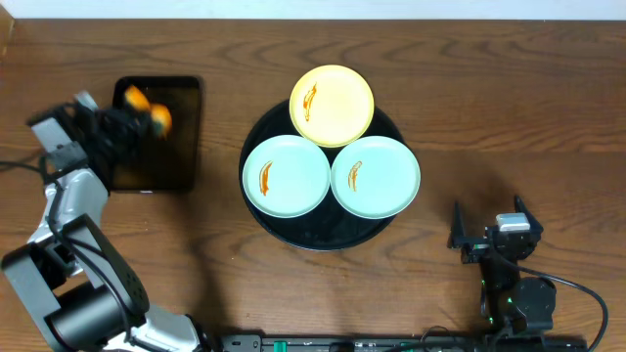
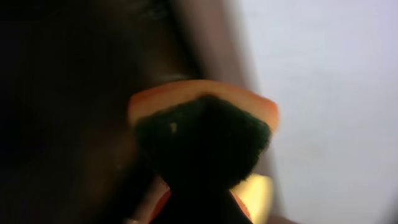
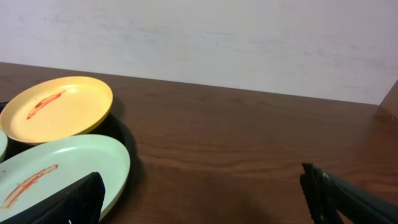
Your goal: Clean dirty plates on tray and stack at the side
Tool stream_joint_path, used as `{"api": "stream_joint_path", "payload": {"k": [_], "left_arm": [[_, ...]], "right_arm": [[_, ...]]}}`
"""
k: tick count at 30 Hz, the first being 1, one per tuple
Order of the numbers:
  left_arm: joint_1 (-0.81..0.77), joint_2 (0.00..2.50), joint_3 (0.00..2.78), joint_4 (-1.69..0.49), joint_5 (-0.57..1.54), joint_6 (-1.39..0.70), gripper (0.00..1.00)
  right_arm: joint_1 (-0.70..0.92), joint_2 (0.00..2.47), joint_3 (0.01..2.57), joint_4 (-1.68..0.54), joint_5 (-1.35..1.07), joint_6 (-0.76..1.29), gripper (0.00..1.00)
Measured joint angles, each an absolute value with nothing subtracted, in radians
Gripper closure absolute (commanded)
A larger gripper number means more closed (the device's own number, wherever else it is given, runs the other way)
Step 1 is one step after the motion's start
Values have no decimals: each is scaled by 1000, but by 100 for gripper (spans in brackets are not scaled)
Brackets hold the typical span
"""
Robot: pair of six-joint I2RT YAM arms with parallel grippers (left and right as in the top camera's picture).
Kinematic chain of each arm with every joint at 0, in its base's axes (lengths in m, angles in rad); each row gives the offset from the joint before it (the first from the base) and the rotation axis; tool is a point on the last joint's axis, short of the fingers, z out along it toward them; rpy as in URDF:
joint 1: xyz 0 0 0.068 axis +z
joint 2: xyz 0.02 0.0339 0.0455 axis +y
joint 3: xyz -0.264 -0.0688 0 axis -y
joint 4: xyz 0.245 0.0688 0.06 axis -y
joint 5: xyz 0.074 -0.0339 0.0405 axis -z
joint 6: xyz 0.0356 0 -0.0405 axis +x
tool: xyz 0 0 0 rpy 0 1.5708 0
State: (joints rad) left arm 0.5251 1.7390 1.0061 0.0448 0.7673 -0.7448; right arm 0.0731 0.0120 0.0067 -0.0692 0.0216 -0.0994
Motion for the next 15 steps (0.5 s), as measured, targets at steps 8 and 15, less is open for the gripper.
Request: {"api": "stream_joint_path", "payload": {"k": [8, 15], "left_arm": [[528, 1752, 994, 460, 899, -677, 92], [527, 1724, 1010, 1054, 1058, -1023, 93]], "right_arm": [[73, 13, 7, -67, 22, -99, 1], [73, 12, 7, -70, 22, -99, 1]]}}
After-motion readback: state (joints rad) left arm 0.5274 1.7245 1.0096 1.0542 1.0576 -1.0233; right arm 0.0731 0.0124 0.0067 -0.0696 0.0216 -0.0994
